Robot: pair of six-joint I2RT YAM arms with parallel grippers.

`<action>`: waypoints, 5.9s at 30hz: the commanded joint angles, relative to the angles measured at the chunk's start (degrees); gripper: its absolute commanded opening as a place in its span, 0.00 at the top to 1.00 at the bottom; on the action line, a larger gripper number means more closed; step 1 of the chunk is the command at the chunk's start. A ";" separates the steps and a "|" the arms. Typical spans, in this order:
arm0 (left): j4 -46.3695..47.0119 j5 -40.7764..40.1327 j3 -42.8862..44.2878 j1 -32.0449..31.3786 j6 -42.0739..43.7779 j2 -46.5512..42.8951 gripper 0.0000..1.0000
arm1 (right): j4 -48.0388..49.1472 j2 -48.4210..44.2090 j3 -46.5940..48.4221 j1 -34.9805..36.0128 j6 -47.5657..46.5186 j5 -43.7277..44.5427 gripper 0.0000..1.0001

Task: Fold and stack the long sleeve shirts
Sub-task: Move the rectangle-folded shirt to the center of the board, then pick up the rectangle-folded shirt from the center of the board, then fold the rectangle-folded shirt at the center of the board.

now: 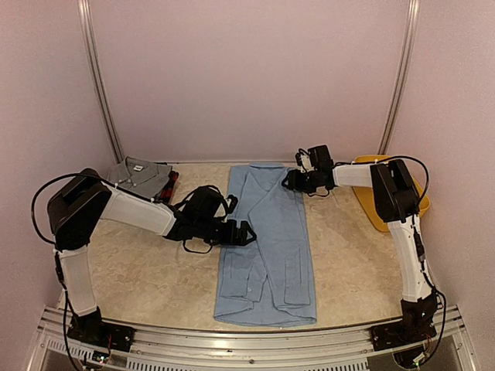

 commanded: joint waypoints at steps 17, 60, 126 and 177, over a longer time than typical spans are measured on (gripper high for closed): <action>-3.54 4.35 12.56 5.46 6.05 7.35 0.01 | -1.91 0.93 5.20 -5.11 -7.28 -2.10 0.38; -34.99 -16.22 -4.11 -23.37 52.73 -22.03 0.08 | -12.95 -81.85 -74.24 41.51 0.30 16.92 0.36; -38.45 1.80 -6.35 -13.92 53.72 -15.86 1.00 | -12.49 -62.36 -65.82 55.29 -1.85 20.28 0.30; -45.20 16.49 -4.58 -10.84 58.95 -23.23 1.00 | -9.68 -61.65 -64.08 57.07 1.11 0.93 1.00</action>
